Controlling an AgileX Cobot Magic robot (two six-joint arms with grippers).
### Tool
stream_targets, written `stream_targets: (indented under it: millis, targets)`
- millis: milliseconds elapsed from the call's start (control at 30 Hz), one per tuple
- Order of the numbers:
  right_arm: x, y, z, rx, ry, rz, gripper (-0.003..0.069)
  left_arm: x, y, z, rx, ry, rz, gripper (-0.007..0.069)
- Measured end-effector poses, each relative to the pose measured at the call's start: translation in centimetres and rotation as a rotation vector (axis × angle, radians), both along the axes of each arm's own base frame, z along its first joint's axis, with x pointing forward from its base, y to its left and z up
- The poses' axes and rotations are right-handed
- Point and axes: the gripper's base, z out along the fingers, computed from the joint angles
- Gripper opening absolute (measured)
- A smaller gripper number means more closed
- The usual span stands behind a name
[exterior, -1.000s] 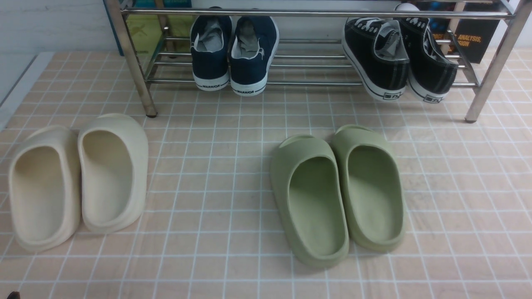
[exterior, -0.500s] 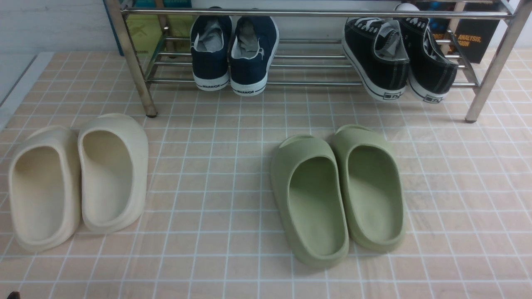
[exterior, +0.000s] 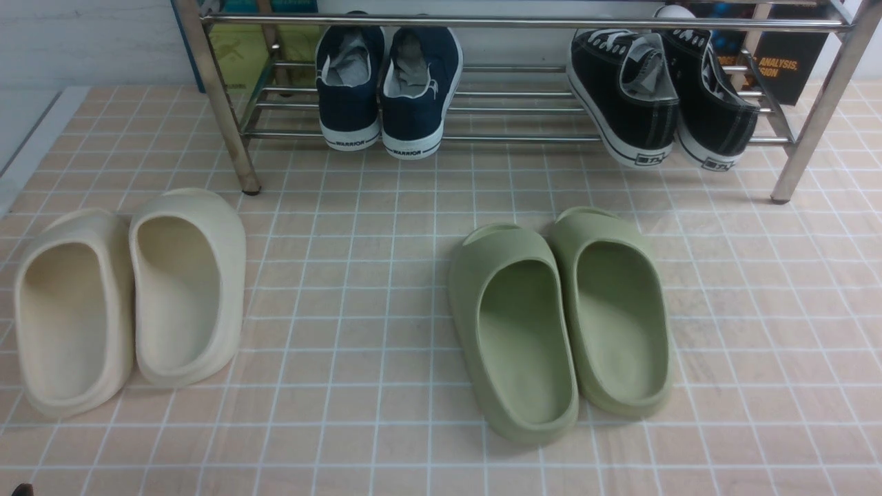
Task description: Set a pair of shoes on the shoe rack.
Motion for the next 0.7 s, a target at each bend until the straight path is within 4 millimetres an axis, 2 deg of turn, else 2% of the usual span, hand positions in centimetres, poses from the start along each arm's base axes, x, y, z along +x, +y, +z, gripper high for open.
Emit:
stream_targets:
  millis: [700]
  targets:
    - [0.00, 0.00, 0.00, 0.000, 0.000, 0.000, 0.0068, 0.00, 0.00, 0.00, 0.000, 0.000, 0.000, 0.0239]
